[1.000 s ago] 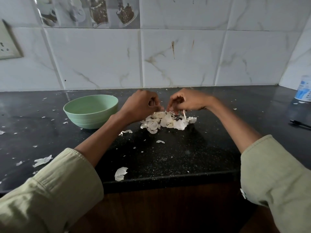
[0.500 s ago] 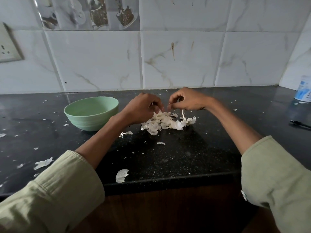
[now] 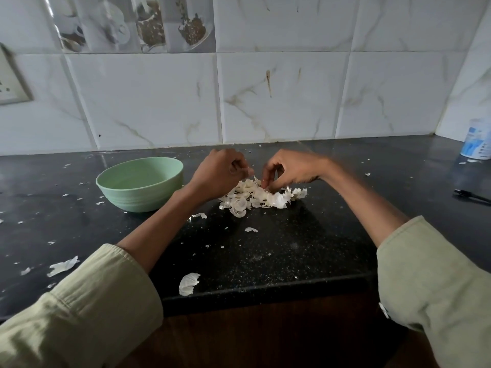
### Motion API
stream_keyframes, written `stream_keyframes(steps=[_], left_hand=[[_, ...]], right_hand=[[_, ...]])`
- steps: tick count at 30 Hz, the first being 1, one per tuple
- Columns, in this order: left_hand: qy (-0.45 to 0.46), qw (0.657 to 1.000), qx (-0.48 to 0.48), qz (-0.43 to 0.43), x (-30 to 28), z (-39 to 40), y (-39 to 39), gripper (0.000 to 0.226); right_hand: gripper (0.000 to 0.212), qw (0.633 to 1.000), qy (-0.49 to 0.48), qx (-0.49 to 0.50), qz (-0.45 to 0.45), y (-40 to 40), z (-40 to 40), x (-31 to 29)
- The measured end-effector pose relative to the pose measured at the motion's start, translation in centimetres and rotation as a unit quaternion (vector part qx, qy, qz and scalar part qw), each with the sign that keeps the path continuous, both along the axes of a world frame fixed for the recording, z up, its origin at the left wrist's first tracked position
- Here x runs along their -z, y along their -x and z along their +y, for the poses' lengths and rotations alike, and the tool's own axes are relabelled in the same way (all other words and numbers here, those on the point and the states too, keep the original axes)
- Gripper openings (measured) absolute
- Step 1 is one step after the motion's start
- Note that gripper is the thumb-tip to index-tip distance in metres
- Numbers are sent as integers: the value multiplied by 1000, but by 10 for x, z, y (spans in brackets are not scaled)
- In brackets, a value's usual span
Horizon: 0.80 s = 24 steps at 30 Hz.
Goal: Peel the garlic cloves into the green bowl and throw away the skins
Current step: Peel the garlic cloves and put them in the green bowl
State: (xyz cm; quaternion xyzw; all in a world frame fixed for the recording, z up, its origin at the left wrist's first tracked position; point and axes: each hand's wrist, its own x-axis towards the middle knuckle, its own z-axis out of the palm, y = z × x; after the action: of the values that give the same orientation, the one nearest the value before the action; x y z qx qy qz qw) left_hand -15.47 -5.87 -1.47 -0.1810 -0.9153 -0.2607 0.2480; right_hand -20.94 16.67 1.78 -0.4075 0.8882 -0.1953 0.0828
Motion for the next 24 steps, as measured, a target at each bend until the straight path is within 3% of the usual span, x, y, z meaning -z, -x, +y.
stream_keyframes(steps=[3, 6, 9, 11, 15, 18, 24], left_hand=[[3, 1000, -22, -18, 2, 3, 2, 24], [-24, 996, -22, -87, 3, 3, 4, 35], [-88, 981, 27, -173, 7, 2, 5, 51], [-124, 968, 65, -208, 11, 4, 6, 56], [-204, 955, 96, -192, 12, 11, 8, 54], [-270, 939, 90, -192, 9, 7, 11, 54], [-263, 949, 67, -160, 9, 3, 12, 40]], right_hand=[[21, 1000, 9, 7, 7, 1, 1, 1], [20, 993, 104, 49, 31, 0, 4, -4], [19, 976, 189, 106, 11, 3, 9, -6], [17, 974, 188, 129, -13, 4, 8, -1], [19, 985, 118, 122, -43, -1, -4, 9], [22, 969, 189, 94, -127, -3, -10, 7], [20, 953, 254, 125, -109, 2, -4, 3]])
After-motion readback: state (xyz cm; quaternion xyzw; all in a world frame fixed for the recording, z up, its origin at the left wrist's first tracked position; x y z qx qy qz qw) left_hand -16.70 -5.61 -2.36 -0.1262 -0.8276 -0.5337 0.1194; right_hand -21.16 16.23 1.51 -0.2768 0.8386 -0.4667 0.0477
